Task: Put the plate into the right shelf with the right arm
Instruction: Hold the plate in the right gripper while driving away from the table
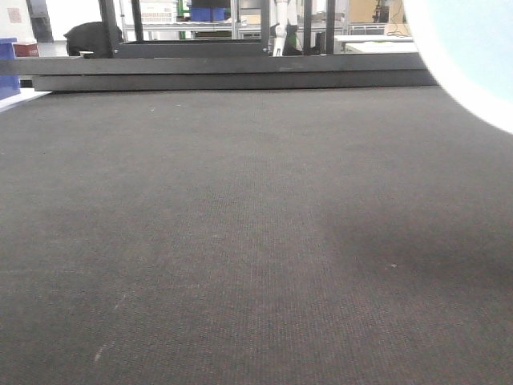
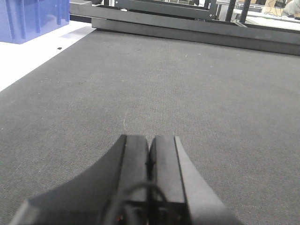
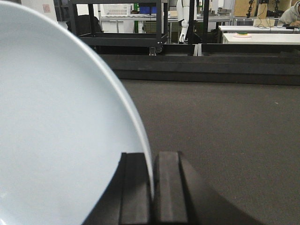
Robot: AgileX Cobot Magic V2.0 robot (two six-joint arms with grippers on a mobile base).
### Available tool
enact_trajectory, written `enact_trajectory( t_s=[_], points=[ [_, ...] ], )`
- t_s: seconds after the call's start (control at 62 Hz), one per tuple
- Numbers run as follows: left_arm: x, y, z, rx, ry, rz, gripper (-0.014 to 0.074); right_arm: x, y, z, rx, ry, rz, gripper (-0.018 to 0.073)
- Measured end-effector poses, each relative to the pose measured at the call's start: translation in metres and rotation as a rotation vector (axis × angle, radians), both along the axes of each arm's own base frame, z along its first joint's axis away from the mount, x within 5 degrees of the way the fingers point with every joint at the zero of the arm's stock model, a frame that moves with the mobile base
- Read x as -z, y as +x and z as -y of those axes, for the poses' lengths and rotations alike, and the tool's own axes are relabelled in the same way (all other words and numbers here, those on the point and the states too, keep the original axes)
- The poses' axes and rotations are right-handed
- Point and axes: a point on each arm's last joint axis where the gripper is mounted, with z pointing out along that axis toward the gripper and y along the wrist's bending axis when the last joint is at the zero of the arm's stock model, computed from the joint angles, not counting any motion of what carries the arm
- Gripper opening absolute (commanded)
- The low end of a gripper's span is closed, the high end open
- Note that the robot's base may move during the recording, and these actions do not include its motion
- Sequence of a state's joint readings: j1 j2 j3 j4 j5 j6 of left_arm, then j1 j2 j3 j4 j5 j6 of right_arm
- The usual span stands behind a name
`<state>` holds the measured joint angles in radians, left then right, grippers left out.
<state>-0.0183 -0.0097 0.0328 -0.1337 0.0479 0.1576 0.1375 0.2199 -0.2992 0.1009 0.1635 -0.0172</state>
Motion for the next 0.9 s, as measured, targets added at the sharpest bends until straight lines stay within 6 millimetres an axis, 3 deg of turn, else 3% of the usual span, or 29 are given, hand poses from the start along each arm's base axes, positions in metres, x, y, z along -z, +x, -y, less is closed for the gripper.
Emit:
enact_trajectory(
  t_s=[0.903],
  points=[
    [0.0000, 0.0000, 0.0000, 0.000, 0.000, 0.000, -0.0128, 0.0000, 0.0000, 0.0000, 0.000, 0.000, 0.000, 0.0055]
  ],
)
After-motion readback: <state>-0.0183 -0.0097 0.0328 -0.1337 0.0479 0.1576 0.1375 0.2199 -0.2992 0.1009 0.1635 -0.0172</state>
